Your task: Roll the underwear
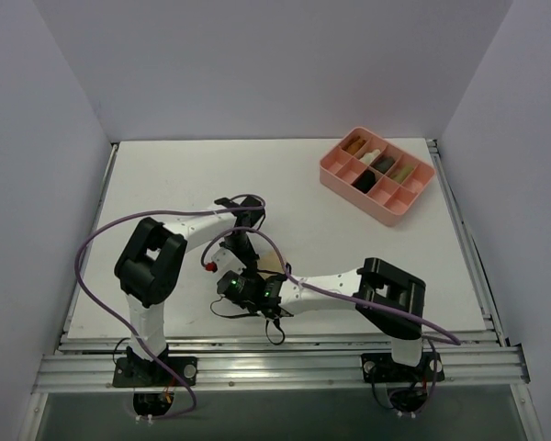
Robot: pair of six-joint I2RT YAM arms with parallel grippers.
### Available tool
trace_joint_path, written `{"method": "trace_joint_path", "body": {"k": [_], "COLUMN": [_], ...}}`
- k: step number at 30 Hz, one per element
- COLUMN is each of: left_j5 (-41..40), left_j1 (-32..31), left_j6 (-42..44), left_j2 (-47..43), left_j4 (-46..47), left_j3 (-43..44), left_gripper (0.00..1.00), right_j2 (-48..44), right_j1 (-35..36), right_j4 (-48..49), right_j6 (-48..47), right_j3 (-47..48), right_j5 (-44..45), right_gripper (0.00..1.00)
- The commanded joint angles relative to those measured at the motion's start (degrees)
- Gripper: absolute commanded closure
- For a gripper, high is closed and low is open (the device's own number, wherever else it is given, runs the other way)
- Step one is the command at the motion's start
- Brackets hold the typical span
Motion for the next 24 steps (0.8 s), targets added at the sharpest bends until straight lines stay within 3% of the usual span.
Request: {"method": "trace_joint_path", "body": {"k": [1,17,24], "left_j5": [-0.5,-0.2,0.1], "left_j1": [-0.4,-0.4,-0.4], "left_j6": [0.1,-0.2,-0.5], "left_j2": [1.6,1.9,1.9], "left_j4": [-0.3,-0.3,0.1], "left_j3": [-0.5,-1.5,-1.6], "left_gripper": [0.89,0.9,0.9], "right_j2": [2.9,4.0,5.0], "right_j1": [0.5,0.7,0.6], "right_j4": [-4.0,-8.4,-8.3], "right_j6": [-1.6,1.1,0.8], "right_j3": [2.8,3.2,3.4], "right_j5": [4.2,10.2,8.9], "right_gripper": [0.62,0.62,0.62]}}
